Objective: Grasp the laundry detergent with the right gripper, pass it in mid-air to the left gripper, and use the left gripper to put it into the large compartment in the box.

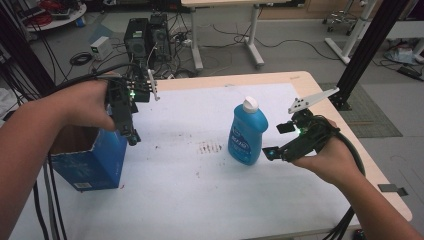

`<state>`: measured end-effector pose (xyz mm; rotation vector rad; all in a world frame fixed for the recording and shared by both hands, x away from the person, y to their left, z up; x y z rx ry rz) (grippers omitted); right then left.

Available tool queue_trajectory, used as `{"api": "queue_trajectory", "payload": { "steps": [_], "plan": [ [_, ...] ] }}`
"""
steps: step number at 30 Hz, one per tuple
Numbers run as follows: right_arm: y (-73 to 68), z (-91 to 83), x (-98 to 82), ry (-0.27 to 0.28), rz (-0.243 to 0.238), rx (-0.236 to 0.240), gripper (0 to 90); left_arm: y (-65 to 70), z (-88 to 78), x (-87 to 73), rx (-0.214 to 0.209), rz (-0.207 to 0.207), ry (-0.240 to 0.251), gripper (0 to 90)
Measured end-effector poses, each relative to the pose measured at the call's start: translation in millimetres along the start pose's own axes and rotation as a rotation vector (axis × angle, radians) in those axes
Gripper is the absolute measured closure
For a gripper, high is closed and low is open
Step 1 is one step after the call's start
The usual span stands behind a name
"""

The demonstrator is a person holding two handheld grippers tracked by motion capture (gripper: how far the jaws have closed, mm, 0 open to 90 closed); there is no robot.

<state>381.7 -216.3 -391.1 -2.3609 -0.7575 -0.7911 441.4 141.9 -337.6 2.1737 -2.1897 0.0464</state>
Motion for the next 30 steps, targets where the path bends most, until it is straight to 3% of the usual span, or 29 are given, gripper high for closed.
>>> {"api": "queue_trajectory", "payload": {
  "steps": [9,15,23,30],
  "plan": [
    [0.1,22.5,0.1,0.008,0.009,-0.006,1.3,1.9,-0.8,-0.5,0.002,0.006,-0.005,1.8],
    [0.1,32.6,2.6,0.043,0.033,-0.005,1.3,2.9,-1.9,-1.8,0.006,0.006,-0.001,1.8],
    [-1.7,45.6,5.6,0.069,0.025,-0.022,1.3,6.6,-3.7,-4.8,0.011,0.010,-0.013,1.7],
    [-3.6,54.1,6.8,0.100,0.051,-0.009,1.3,7.9,-4.9,-6.4,0.013,0.004,-0.014,1.8]
  ]
}}
Point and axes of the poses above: each handheld gripper's, and its own axes: z roughly forward along the jaws, x roughly out of its top, y roughly to its right, the point moved 5 cm from there along z, roughly forward along the jaws, and after that the axes turned 13 degrees about z, right-handed, at the moved point
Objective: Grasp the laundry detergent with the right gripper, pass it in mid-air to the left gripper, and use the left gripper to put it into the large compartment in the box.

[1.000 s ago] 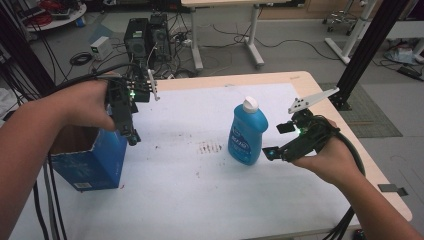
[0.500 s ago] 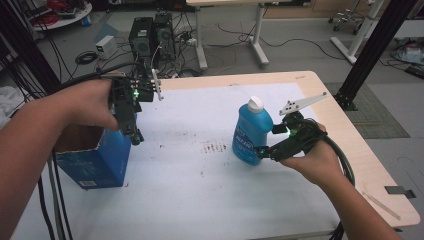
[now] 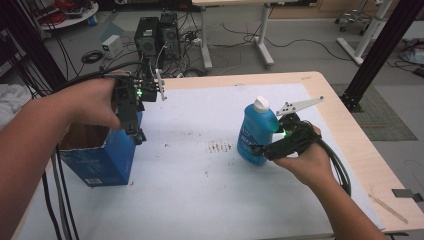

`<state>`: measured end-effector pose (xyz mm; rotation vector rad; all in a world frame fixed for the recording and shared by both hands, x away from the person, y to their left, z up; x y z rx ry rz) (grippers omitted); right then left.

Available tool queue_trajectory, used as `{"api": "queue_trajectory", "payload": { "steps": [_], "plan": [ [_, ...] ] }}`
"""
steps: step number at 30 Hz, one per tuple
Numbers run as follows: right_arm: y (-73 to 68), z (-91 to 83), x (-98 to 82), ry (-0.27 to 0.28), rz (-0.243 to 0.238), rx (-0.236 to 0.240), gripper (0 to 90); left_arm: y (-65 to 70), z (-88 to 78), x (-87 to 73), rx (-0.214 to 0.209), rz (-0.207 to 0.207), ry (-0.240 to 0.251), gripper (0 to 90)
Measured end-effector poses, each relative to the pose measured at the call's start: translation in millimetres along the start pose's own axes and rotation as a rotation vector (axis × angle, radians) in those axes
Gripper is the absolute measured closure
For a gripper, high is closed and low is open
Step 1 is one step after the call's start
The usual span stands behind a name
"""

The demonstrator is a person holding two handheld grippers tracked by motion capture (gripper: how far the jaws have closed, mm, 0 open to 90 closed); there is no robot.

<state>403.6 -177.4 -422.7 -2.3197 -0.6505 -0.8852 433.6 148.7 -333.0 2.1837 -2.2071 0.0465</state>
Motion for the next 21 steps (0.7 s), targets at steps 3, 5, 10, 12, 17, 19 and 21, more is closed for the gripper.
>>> {"api": "queue_trajectory", "payload": {
  "steps": [3,5,10,12,17,19,21],
  "plan": [
    [-0.1,4.2,-1.5,0.018,0.010,0.000,1.3,0.6,-0.6,0.0,-0.001,0.001,0.002,1.8],
    [0.2,5.5,-1.9,0.036,0.022,0.000,1.3,0.7,-0.8,0.2,-0.001,0.003,0.003,1.8],
    [-1.5,8.9,-3.8,0.084,0.048,0.002,1.3,1.0,0.3,1.0,0.002,0.001,0.007,1.8],
    [-2.6,10.5,-4.3,0.103,0.049,0.001,1.3,1.3,-0.1,1.6,-0.001,0.004,0.000,1.8],
    [-5.1,13.2,-3.4,0.147,0.046,-0.018,1.3,2.0,-0.4,1.8,0.001,0.006,0.005,1.8],
    [-5.2,14.7,-3.2,0.161,0.050,-0.025,1.3,2.1,-0.8,1.2,0.001,0.007,0.002,1.8],
    [-4.8,16.3,-3.4,0.176,0.055,-0.033,1.3,2.4,-1.0,0.6,0.000,0.005,0.003,1.8]
  ]
}}
Point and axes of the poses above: each handheld gripper's, and its own axes: z roughly forward along the jaws, x roughly out of its top, y roughly to its right, the point moved 5 cm from there along z, roughly forward along the jaws, and after that the axes turned 13 degrees about z, right-handed, at the moved point
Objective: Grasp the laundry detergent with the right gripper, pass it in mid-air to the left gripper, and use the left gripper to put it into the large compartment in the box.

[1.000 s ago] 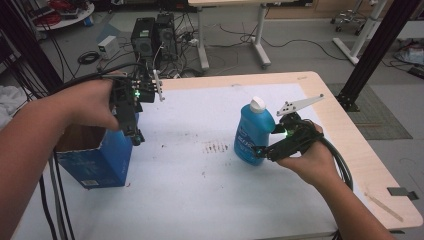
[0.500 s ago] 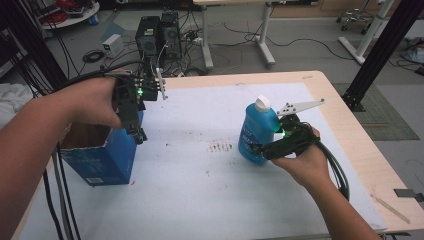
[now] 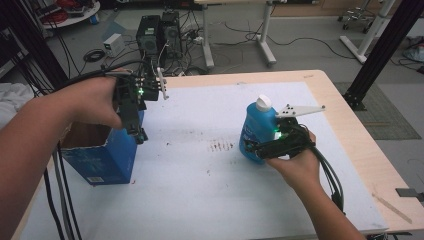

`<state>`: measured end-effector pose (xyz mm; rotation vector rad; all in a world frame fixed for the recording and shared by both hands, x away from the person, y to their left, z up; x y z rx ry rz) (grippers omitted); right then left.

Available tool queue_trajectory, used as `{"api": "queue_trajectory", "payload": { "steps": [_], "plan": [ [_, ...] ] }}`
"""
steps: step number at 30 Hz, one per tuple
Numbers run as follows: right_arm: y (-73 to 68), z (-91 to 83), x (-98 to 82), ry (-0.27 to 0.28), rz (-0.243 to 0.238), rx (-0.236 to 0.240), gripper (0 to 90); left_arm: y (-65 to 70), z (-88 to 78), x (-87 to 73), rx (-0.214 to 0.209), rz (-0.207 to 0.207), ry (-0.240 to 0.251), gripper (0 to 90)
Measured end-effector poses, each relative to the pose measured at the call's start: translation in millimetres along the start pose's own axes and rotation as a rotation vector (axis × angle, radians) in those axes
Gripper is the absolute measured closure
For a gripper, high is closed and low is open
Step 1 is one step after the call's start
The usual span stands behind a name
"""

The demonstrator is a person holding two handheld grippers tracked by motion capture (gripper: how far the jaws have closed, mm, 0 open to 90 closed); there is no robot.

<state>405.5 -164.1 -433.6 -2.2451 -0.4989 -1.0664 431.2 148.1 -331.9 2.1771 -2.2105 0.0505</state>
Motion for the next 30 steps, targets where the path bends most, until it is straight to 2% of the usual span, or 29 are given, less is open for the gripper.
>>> {"api": "queue_trajectory", "payload": {
  "steps": [6,17,19,30],
  "plan": [
    [2.5,3.3,-1.7,0.037,0.007,-0.034,1.3,0.8,-0.8,-0.9,0.000,0.001,-0.001,1.7],
    [4.1,5.9,-3.0,0.067,0.012,-0.065,1.5,1.6,-0.6,0.8,0.002,0.005,0.000,1.8],
    [4.3,6.0,-3.2,0.069,0.014,-0.065,1.8,0.9,-0.5,0.9,0.003,0.015,-0.004,1.8],
    [2.5,5.1,-5.3,0.087,0.004,-0.065,5.4,1.8,-0.5,1.0,0.003,0.008,-0.004,1.8]
  ]
}}
Point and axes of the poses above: each handheld gripper's, and its own axes: z roughly forward along the jaws, x roughly out of its top, y roughly to its right, the point moved 5 cm from there along z, roughly forward along the jaws, and after that the axes turned 13 degrees about z, right-handed, at the moved point
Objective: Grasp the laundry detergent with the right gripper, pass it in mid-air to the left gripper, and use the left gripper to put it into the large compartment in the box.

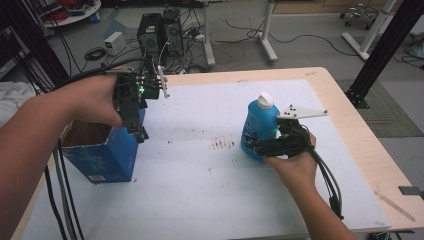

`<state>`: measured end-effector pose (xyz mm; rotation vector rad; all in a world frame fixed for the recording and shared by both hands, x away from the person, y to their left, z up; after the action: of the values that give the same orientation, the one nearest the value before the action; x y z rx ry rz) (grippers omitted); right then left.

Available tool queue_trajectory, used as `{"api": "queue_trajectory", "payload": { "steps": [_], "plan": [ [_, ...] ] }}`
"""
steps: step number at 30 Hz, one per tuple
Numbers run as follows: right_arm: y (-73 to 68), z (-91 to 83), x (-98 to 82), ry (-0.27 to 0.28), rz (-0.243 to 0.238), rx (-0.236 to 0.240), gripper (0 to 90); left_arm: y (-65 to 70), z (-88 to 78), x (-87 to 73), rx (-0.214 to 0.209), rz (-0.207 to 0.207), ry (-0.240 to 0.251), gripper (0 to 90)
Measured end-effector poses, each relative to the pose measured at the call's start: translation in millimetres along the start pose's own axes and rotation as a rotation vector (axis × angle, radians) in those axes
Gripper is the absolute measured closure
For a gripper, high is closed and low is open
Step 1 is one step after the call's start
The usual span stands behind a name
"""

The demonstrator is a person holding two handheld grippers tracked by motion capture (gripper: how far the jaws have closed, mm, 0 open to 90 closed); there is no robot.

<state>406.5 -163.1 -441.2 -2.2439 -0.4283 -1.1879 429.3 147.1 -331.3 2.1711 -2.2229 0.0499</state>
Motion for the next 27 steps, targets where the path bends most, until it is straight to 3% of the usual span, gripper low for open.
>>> {"api": "queue_trajectory", "payload": {
  "steps": [3,27],
  "plan": [
    [-1.6,-0.9,-1.1,0.012,-0.013,0.004,13.1,0.2,-0.8,0.4,0.003,-0.001,0.005,1.8],
    [-0.8,0.4,-2.1,0.034,-0.024,-0.014,18.3,-1.1,0.7,0.8,0.001,0.005,-0.001,1.8]
  ]
}}
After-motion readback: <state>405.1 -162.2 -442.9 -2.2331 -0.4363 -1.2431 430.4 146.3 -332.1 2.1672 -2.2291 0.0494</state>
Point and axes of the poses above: each handheld gripper's, and its own axes: z roughly forward along the jaws, x roughly out of its top, y roughly to its right, the point moved 5 cm from there along z, roughly forward along the jaws, and after that the axes turned 13 degrees about z, right-handed, at the moved point
